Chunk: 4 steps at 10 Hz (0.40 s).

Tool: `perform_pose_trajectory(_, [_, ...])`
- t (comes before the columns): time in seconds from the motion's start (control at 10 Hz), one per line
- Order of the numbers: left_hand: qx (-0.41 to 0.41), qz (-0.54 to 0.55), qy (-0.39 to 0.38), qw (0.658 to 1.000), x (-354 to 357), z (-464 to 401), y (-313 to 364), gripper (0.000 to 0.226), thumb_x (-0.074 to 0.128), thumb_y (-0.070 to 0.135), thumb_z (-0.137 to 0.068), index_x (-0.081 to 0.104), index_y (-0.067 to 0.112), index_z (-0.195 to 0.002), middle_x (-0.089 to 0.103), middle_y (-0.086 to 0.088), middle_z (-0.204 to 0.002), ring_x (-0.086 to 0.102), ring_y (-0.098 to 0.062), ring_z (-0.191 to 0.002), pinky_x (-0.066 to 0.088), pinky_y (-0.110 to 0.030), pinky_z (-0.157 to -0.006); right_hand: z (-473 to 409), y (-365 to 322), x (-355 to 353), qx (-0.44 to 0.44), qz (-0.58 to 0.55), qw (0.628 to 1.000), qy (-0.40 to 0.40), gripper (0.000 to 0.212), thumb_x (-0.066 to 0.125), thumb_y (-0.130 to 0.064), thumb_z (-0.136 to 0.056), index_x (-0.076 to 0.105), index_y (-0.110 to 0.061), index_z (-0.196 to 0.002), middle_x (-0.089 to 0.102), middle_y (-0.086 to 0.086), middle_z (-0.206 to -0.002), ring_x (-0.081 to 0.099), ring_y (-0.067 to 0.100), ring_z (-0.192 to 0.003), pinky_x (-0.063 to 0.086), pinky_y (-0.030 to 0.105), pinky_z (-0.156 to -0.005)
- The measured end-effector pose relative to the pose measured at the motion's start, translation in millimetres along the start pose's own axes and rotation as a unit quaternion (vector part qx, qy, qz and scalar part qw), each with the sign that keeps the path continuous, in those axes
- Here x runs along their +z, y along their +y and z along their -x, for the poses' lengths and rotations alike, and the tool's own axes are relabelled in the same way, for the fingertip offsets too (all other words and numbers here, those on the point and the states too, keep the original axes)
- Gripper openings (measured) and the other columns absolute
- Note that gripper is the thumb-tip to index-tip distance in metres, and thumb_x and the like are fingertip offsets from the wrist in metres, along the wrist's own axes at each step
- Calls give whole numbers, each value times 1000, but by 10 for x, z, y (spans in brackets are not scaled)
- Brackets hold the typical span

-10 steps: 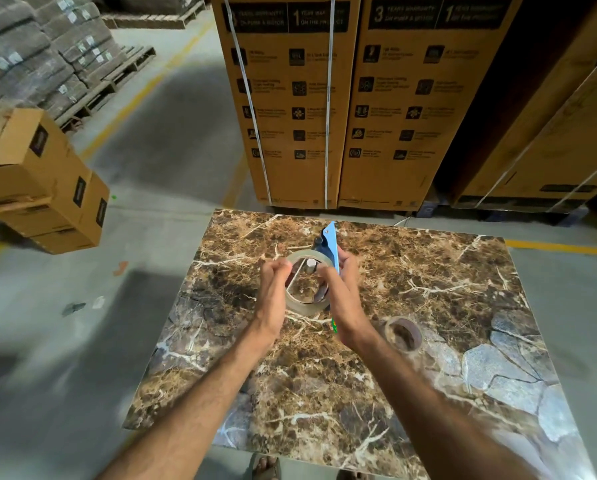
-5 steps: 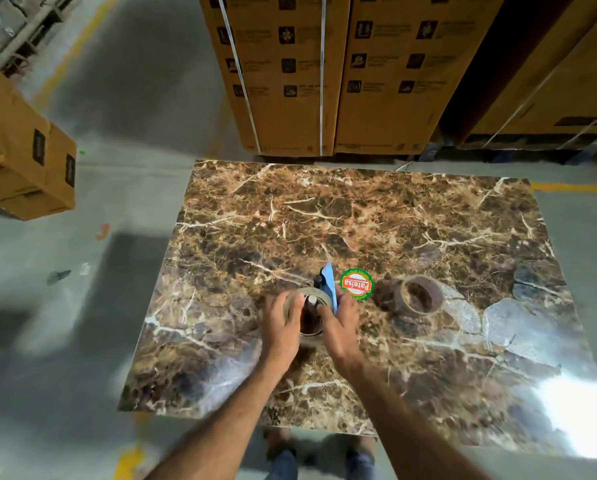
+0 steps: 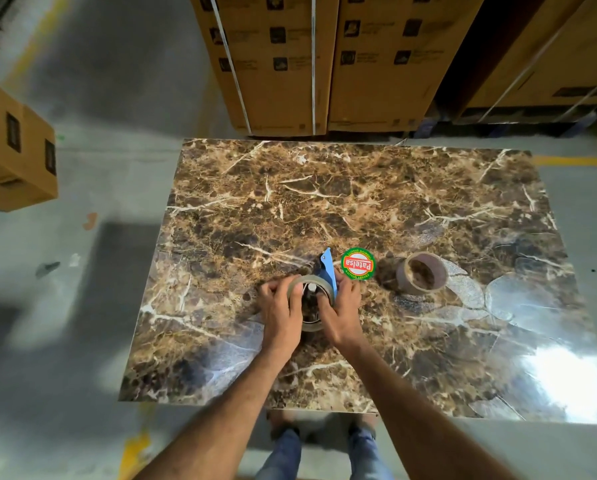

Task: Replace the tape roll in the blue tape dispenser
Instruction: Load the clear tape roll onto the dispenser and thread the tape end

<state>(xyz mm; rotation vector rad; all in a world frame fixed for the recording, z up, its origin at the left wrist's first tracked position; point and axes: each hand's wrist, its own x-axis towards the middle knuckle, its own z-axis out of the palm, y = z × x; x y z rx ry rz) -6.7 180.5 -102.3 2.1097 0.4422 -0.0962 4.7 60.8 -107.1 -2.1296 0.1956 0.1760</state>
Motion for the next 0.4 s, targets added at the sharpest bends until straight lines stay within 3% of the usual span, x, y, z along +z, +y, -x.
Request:
perform_pose_trajectory(0.2, [24,-54,-11,998,-84,23,48,43,42,45,-104,59,25,-138,47,-5,-122,45,-16,-114,45,-36,-100,58,-20,-140,-43,74,996,-3,68,49,-54,-92,44,-10,-143,53,9,-128,46,21,-115,42,40,-103])
perform_pose_trajectory(0.4, [144,-138,42,979,-182,22,357,49,39,45,-103,52,19,-143,52,-5,-138,49,-15,-121,48,-37,-105,57,-241,-420,-136,225,963,58,57,42,-44,-103,38,-11,-150,52,11,-146,50,22,-130,44,45,-112])
